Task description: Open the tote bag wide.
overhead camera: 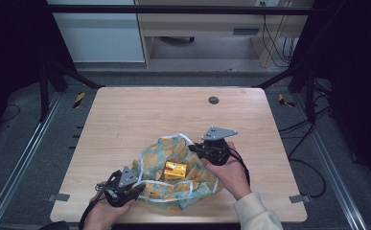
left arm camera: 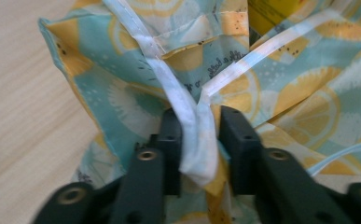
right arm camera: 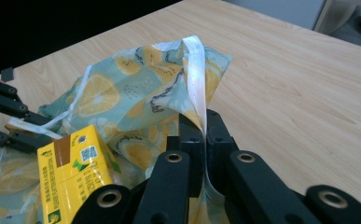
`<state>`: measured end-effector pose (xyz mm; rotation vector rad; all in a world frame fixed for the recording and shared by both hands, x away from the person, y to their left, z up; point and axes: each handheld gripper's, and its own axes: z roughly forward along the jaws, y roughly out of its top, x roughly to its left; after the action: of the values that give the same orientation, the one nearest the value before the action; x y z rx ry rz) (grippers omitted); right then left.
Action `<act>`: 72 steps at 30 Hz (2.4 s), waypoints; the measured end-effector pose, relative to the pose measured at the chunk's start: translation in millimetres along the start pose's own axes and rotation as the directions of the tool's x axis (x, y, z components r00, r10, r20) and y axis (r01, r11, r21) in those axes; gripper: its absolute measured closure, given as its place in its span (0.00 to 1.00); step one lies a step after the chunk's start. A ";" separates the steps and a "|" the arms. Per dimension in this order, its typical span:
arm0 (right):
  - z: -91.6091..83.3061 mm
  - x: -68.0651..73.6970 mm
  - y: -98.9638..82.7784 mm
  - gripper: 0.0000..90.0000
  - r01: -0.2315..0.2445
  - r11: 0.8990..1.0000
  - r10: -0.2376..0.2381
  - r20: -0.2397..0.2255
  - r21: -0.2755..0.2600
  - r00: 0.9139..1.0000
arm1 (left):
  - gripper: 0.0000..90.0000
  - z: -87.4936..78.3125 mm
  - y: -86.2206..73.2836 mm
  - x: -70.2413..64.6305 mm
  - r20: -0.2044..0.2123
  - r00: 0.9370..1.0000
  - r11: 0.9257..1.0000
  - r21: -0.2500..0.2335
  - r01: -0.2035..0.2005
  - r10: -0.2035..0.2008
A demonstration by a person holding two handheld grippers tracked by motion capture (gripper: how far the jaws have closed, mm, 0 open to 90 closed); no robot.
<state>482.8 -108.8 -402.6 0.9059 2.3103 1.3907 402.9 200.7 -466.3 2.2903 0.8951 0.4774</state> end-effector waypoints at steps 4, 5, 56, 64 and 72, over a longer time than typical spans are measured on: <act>-5.6 -8.5 5.3 0.99 -0.015 1.000 0.016 0.030 -0.024 0.999 | 0.96 -8.4 4.9 5.6 -0.035 0.999 0.999 -0.043 -0.003 0.001; -5.6 -8.5 5.3 0.99 -0.015 1.000 0.016 0.030 -0.024 0.999 | 0.96 -9.6 4.7 6.7 -0.033 0.999 0.999 -0.044 -0.001 0.000; 46.3 -64.8 -56.5 0.99 -0.083 0.977 0.031 0.258 0.197 0.966 | 1.00 0.7 -7.6 1.2 0.005 0.997 0.990 0.119 -0.081 0.081; 48.3 -63.7 -57.8 0.91 -0.099 0.966 0.037 0.252 0.239 0.967 | 0.99 0.7 -9.0 -1.8 0.020 0.996 0.990 0.112 -0.091 0.089; 25.9 -49.2 -41.3 0.37 -0.093 0.980 0.046 0.251 0.179 0.967 | 0.67 -8.1 -1.6 -4.3 -0.030 0.997 0.997 -0.020 -0.077 0.076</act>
<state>519.2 -136.7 -454.5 1.1554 2.2646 1.0279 394.9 202.0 -461.8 2.3099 0.8143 0.5521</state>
